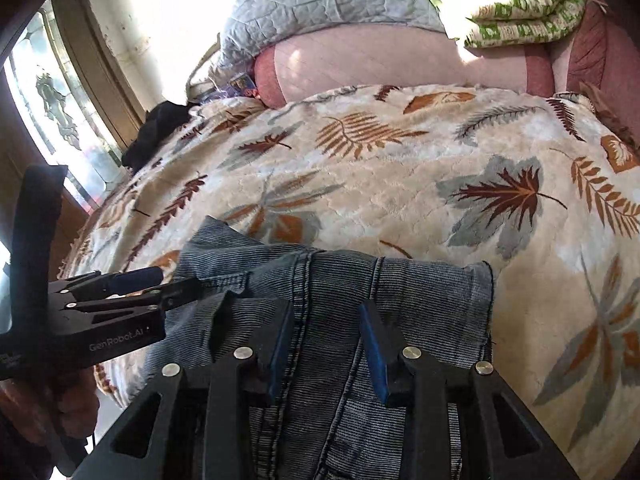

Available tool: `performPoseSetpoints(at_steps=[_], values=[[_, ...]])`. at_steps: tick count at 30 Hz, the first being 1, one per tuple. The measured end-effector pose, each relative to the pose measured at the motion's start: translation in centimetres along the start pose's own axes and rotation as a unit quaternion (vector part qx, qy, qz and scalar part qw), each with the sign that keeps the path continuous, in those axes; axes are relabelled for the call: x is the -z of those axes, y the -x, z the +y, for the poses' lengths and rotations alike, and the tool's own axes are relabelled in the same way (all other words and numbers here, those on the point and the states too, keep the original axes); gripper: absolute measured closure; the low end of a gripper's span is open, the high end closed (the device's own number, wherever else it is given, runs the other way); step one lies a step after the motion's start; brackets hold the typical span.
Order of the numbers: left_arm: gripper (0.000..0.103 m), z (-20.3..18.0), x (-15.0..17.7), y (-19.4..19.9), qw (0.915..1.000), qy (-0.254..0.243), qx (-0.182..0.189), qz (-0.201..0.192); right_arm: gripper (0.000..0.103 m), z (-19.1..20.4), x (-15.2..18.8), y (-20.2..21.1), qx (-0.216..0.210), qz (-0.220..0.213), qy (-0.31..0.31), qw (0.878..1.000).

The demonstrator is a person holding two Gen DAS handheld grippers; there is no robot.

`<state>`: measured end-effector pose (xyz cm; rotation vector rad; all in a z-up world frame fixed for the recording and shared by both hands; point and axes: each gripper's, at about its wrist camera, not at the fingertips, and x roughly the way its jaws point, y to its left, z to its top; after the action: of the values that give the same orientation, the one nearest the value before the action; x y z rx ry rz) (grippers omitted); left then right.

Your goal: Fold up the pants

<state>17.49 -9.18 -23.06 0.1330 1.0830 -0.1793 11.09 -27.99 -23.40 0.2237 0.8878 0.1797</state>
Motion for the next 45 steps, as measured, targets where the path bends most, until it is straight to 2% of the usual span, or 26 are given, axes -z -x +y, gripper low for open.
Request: performPoseSetpoints(at_steps=[4, 5, 8, 12, 16, 21, 23, 26, 29, 32, 37, 39, 45], values=[[0.019, 0.7, -0.1, -2.3, 0.9994, 0.022, -0.016, 0.020, 0.065, -0.5, -0.2, -1.8, 0.002, 0.016, -0.005, 1.000], [0.018, 1.0, -0.2, -2.5, 0.9992, 0.029, -0.014, 0.023, 0.065, -0.4, -0.2, -2.0, 0.006, 0.018, -0.001, 1.000], [0.017, 0.9, 0.0, -2.2, 0.9992, 0.028, -0.016, 0.022, 0.065, -0.2, 0.2, -2.3, 0.015, 0.012, 0.007, 1.000], [0.018, 0.6, 1.0, 0.1, 0.9993, 0.027, -0.025, 0.006, 0.065, 0.0, 0.7, -1.1, 0.011, 0.005, -0.002, 1.000], [0.018, 0.2, 2.8, 3.9, 0.9988, 0.011, -0.029, -0.038, 0.065, 0.5, 2.5, 2.5, -0.007, -0.011, -0.005, 1.000], [0.018, -0.9, 6.0, 7.1, 0.9958, -0.015, -0.042, -0.080, 0.065, 2.5, 6.0, 5.1, 0.018, -0.010, 0.033, 0.999], [0.018, -1.4, 7.4, 6.7, 0.9962, -0.023, -0.042, -0.072, 0.062, 2.8, 7.4, 4.8, 0.037, 0.003, 0.041, 0.998], [0.018, -1.9, 9.2, 4.4, 0.9977, -0.038, -0.047, -0.028, 0.057, 2.6, 8.9, 3.6, 0.043, 0.020, 0.039, 0.998], [0.018, -1.8, 9.4, 5.4, 0.9978, -0.033, -0.045, -0.036, 0.058, 2.7, 8.7, 4.1, 0.048, 0.025, 0.044, 0.998], [0.018, -1.5, 8.8, 8.5, 0.9952, -0.030, -0.051, -0.079, 0.058, 2.8, 8.4, 6.0, 0.039, 0.006, 0.041, 0.998], [0.018, -1.6, 8.6, 14.6, 0.9840, -0.030, -0.063, -0.164, 0.058, 3.3, 8.0, 10.3, 0.034, -0.055, 0.048, 0.997], [0.018, -1.6, 8.7, 16.8, 0.9792, -0.029, -0.066, -0.190, 0.053, 3.7, 7.7, 12.0, 0.037, -0.079, 0.050, 0.995], [0.018, -1.1, 8.7, 21.0, 0.9679, -0.020, -0.074, -0.239, 0.052, 4.7, 6.5, 16.2, 0.033, -0.130, 0.053, 0.990]])
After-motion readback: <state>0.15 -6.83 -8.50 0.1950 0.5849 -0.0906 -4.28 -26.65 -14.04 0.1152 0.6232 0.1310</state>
